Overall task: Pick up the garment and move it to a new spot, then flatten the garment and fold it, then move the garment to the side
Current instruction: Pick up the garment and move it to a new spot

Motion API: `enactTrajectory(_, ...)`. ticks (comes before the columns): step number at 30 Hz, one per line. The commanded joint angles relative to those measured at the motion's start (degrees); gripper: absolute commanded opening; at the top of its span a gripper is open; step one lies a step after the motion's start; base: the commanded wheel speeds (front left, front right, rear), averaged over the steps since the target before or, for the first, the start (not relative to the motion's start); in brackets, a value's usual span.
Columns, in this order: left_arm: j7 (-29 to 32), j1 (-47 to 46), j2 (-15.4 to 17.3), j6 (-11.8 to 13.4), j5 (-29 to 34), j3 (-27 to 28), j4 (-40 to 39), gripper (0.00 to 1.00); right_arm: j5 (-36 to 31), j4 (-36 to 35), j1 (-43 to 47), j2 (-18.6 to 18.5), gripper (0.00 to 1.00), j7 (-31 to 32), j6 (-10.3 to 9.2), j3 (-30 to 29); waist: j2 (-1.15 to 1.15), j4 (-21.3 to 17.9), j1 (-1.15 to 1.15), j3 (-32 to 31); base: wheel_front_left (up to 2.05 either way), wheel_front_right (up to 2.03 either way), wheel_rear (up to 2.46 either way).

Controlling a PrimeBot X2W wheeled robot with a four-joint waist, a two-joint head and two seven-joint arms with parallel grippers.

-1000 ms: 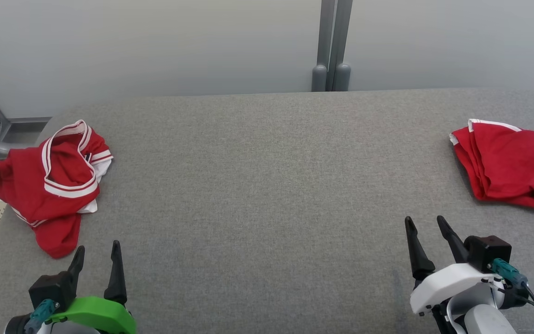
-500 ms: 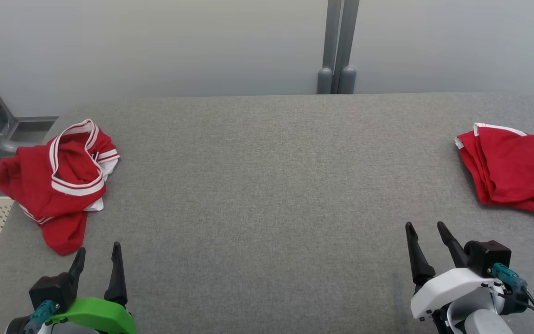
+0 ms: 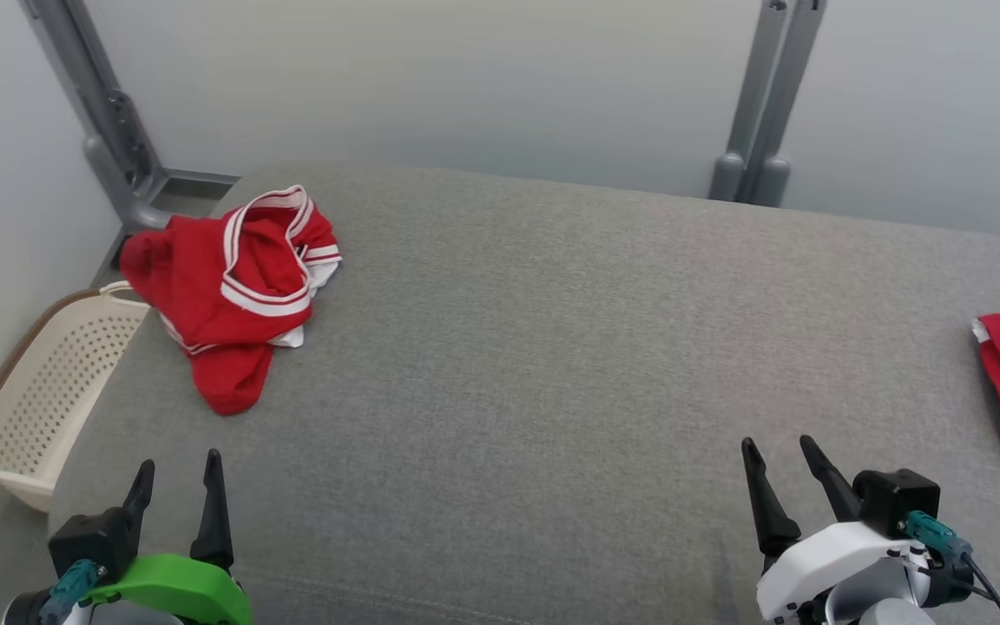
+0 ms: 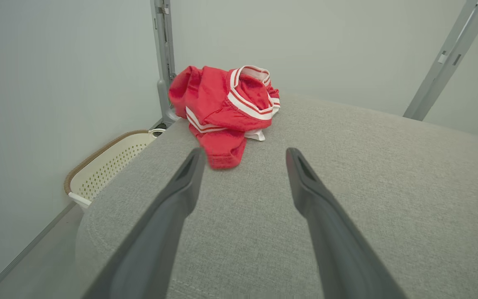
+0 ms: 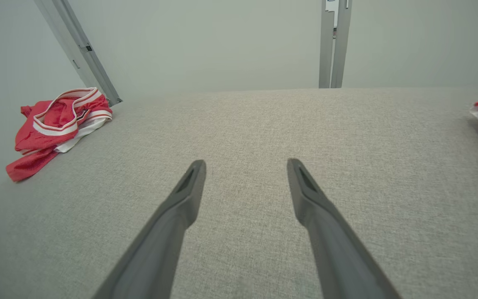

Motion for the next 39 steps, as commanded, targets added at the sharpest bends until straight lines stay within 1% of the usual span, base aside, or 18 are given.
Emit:
enactTrajectory(1,0.0,0.9,0.7,0.2,0.1,0.1,-0.4,1.00,0.4,0.1,0.5,-0.1,1.00,-0.3,-0.02,0.4,0.00,4.5,0.00,-0.8,0.00,0.00,0.00)
enactTrajectory(8,1.1,1.8,2.0,0.6,-0.2,0.1,-1.7,1.00,1.8,1.4,-0.3,-0.1,1.00,-0.9,-0.02,2.6,0.00,9.0,0.00,-1.1,0.00,0.00,0.00)
enactTrajectory(12,1.9,2.8,2.5,0.9,-0.6,0.2,-2.7,1.00,2.2,1.9,-0.6,-0.1,1.00,-1.4,-0.02,3.8,0.00,10.4,0.00,-1.2,0.00,0.00,0.00)
enactTrajectory(20,2.8,4.1,3.4,1.2,-1.0,0.4,-4.3,1.00,3.1,2.8,-1.0,-0.1,1.00,-2.0,-0.02,4.9,0.00,11.1,0.00,-1.3,0.00,0.00,0.00)
enactTrajectory(27,3.4,3.7,3.5,1.4,-1.1,0.0,-4.9,1.00,3.9,3.0,-1.3,-0.1,1.00,-2.4,-0.02,5.2,0.00,10.8,0.00,-0.9,0.00,0.00,0.00)
enactTrajectory(33,5.6,-0.7,3.9,-0.8,-1.1,-1.9,-3.6,1.00,1.8,2.8,-1.2,-0.1,1.00,-1.4,-0.02,4.8,0.00,11.1,0.00,0.4,0.00,0.00,0.00)
enactTrajectory(34,6.9,-3.7,4.0,-1.8,-0.8,-2.7,-2.5,1.00,0.7,1.8,-1.5,-0.1,1.00,-0.7,-0.02,4.4,0.00,11.1,0.00,1.8,0.00,0.00,0.00)
enactTrajectory(39,10.0,-14.1,3.5,-3.7,-0.6,-4.2,2.2,1.00,-3.0,-2.5,-3.3,-0.1,1.00,2.1,-0.02,4.2,0.00,9.5,0.00,6.7,0.00,0.00,0.00)
